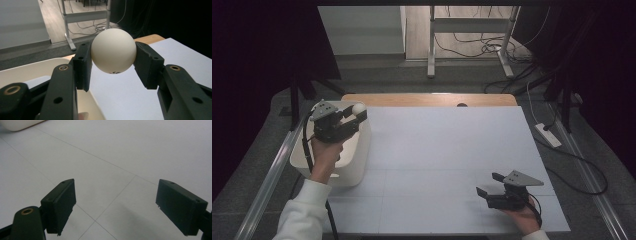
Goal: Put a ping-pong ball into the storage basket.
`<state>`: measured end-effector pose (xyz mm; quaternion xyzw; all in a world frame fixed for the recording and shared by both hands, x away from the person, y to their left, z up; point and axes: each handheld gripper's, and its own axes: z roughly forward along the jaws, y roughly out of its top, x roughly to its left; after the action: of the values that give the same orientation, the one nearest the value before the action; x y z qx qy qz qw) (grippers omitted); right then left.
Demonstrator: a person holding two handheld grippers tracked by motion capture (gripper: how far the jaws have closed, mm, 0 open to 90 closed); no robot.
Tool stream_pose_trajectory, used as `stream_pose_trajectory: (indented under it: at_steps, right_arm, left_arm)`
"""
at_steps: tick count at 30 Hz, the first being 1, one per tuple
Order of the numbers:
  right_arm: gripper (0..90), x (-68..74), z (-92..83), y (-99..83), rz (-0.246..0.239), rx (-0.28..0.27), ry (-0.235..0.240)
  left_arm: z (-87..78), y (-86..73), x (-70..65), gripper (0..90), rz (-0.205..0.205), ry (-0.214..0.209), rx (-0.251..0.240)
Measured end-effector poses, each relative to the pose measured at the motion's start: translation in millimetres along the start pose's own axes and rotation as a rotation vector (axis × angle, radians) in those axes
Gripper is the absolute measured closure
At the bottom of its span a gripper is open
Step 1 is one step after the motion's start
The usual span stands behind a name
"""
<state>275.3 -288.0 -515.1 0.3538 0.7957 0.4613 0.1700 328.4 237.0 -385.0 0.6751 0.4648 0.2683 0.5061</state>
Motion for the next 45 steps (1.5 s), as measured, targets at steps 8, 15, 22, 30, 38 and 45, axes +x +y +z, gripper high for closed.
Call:
stream_pose_trajectory:
  at_steps: [8, 15, 22, 30, 38, 45]
  right_arm:
    - [16.4, -0.1, -0.2, 0.1, 0.001, -0.002, -0.001]
    - [16.4, 0.3, -0.1, 0.4, -0.001, -0.002, 0.002]
    - [16.4, 0.1, 0.2, 0.5, 0.002, -0.002, 0.002]
    - [16.4, 0.5, 0.5, 0.7, -0.002, 0.000, 0.004]
    - [16.4, -0.1, 0.4, 0.3, 0.001, 0.000, 0.003]
    - [16.4, -0.2, 0.3, 0.5, 0.000, -0.001, 0.002]
  left_arm:
    - [-1.7, -5.6, 13.2, 51.2, -0.023, 0.040, 0.019]
    - [-1.3, -10.1, 23.9, 51.2, -0.043, 0.069, 0.037]
    - [0.5, -12.1, 30.3, 51.1, -0.049, 0.090, 0.060]
    - [8.0, -15.0, 37.9, 51.1, -0.060, 0.118, 0.102]
    - [17.3, -19.0, 46.1, 51.0, -0.084, 0.142, 0.175]
    - [20.4, -20.1, 48.7, 50.8, -0.098, 0.148, 0.213]
